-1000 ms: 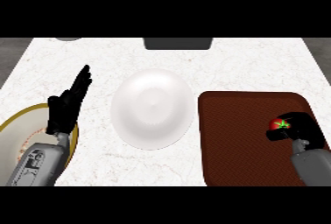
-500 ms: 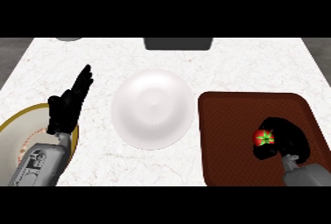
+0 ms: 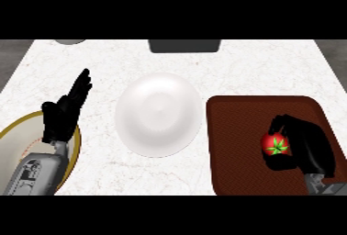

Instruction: Pick the tomato from the tray and place it in the plate

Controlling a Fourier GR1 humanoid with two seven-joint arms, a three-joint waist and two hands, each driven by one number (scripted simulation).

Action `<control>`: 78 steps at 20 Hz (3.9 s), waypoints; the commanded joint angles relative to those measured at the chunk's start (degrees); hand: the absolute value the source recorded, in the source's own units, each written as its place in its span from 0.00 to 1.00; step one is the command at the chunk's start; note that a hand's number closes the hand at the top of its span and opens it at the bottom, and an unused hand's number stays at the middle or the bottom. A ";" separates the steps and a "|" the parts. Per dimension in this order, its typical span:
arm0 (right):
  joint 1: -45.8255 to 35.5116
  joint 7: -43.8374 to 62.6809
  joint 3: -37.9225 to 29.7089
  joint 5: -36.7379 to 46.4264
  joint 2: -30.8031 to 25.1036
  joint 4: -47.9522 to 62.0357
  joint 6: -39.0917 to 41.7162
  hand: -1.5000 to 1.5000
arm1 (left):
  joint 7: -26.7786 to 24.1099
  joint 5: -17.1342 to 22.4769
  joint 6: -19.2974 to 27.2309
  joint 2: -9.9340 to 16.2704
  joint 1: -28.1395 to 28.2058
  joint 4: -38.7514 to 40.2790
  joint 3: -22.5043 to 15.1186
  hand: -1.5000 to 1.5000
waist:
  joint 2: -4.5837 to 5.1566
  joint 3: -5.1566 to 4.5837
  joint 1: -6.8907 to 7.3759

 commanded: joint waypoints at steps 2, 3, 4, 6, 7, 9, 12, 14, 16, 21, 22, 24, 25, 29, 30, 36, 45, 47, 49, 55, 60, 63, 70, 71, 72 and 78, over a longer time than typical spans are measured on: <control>-0.95 -3.32 -1.43 2.08 -0.60 -11.00 -4.28 1.00 | 0.85 -0.71 0.48 -0.49 0.43 -1.36 -0.31 0.50 | -0.02 0.00 0.01; 0.74 -4.73 -0.24 2.39 1.00 -12.39 -6.33 1.00 | 0.46 -0.37 -0.49 -0.10 0.31 -0.45 -0.02 0.50 | 0.08 0.01 -0.07; -1.27 -5.06 -0.85 2.09 -0.10 -13.63 -4.14 1.00 | -1.75 0.86 -1.63 0.88 -0.78 1.83 2.14 0.50 | 0.22 -0.03 0.04; -2.78 -7.61 0.79 2.02 1.73 -14.05 -4.60 1.00 | 0.25 -1.32 0.50 -1.18 -0.93 0.52 -0.10 0.50 | 0.25 0.02 0.49; -4.39 -5.70 2.21 2.62 3.58 -15.52 -3.02 1.00 | -1.19 -1.25 0.22 -1.53 -1.16 2.43 0.27 0.50 | 0.31 -0.01 0.50; -8.11 -0.41 2.92 0.69 3.91 -21.41 4.78 1.00 | 0.33 -0.07 -1.44 -0.14 -0.07 -0.03 1.02 0.50 | 0.16 -0.06 0.76; -14.27 -0.14 4.31 -0.37 11.32 -13.53 5.26 1.00 | -2.24 -1.13 -1.45 -1.70 2.44 -0.86 -0.26 0.50 | 0.36 -0.02 1.24; -18.58 2.23 5.84 0.75 15.81 -10.01 6.54 1.00 | 0.93 -0.67 -2.10 -0.84 0.46 -2.34 0.47 0.50 | 0.36 -0.01 1.45; -22.11 2.03 3.10 -1.33 17.82 -5.86 8.63 1.00 | 2.35 -3.24 1.32 -3.47 0.51 -3.72 -1.11 0.50 | 0.35 0.00 1.28; -26.66 -0.41 6.91 3.09 28.74 8.37 2.40 1.00 | -0.95 0.65 -5.65 1.33 -2.54 1.79 3.88 0.50 | 0.49 -0.01 1.26; -25.93 -1.33 8.11 4.76 30.02 11.38 0.79 1.00 | -2.20 -1.83 -2.94 -1.14 3.82 -1.64 1.11 0.50 | 0.42 0.00 1.54; -33.84 2.77 10.55 2.03 30.69 19.05 -2.10 1.00 | -2.14 -2.47 -2.07 -2.34 -2.40 3.39 1.46 0.50 | 0.67 -0.02 1.78; -34.77 0.22 8.16 1.29 30.75 21.86 -1.28 1.00 | -0.56 -1.04 -3.61 -1.36 -3.59 3.15 2.87 0.50 | 0.57 -0.01 1.43; -42.13 3.26 10.74 3.64 30.88 33.48 -0.51 1.00 | -0.47 -3.78 -1.16 -4.77 -2.58 2.10 -0.71 0.50 | 0.73 -0.02 2.27; -43.30 3.20 11.11 3.38 30.89 36.50 -1.30 1.00 | 0.24 -3.14 -1.72 -3.37 -2.67 0.92 0.64 0.50 | 0.68 -0.01 2.39; -44.66 2.98 15.08 -11.50 30.94 49.74 -11.88 0.00 | -1.03 -3.18 -3.28 -3.64 -2.84 2.04 0.12 0.50 | 1.34 0.02 4.47; -46.83 -9.43 17.77 -29.77 30.96 53.00 -21.10 0.00 | -2.16 -3.43 -3.67 -3.97 -3.47 2.83 0.79 0.50 | 1.47 0.06 4.64; -43.67 -11.50 17.88 -32.75 30.96 48.38 -25.74 0.00 | -1.85 -3.05 -4.73 -3.10 -3.09 2.69 1.07 0.50 | 1.25 0.07 4.14; -43.56 -14.10 15.14 -34.33 30.96 47.50 -29.15 0.00 | 0.29 -3.43 -3.94 -2.41 -1.07 -1.14 1.17 0.50 | 0.79 0.10 3.76; -37.49 -18.96 8.39 -36.18 30.84 42.05 -34.43 0.00 | 1.31 -3.56 -2.12 -3.70 -1.06 -0.34 2.39 0.50 | 0.23 0.05 0.63; -27.66 -21.60 3.74 -39.46 21.84 30.50 -32.22 0.00 | -0.31 -4.81 -1.43 -3.72 0.61 0.25 2.59 0.50 | 0.01 0.04 -0.46; -23.68 -23.07 0.37 -41.38 18.43 27.24 -28.00 0.00 | 2.10 -5.29 -1.19 -4.50 -0.35 -1.54 2.10 0.50 | 0.19 0.03 0.17; -13.64 -29.98 -6.48 -46.69 10.07 19.96 -15.52 0.00 | 0.27 -3.11 -5.76 -1.60 -0.66 0.07 5.44 0.50 | 0.30 0.02 0.41; -10.40 -29.36 -6.41 -46.45 8.46 16.39 -15.02 0.00 | 0.53 -4.52 -3.23 -4.74 -1.55 1.13 3.74 0.50 | 0.26 0.01 0.12; -12.40 -29.64 -7.71 -44.33 11.00 19.57 -15.16 0.00 | -2.46 -5.63 -2.24 -5.93 -1.42 2.94 3.94 0.50 | 0.34 0.01 0.42; -11.67 -36.42 -15.34 -47.53 10.43 25.35 -7.43 0.00 | -1.81 -6.91 -3.47 -5.75 2.11 -1.45 3.43 0.50 | 0.35 0.02 0.64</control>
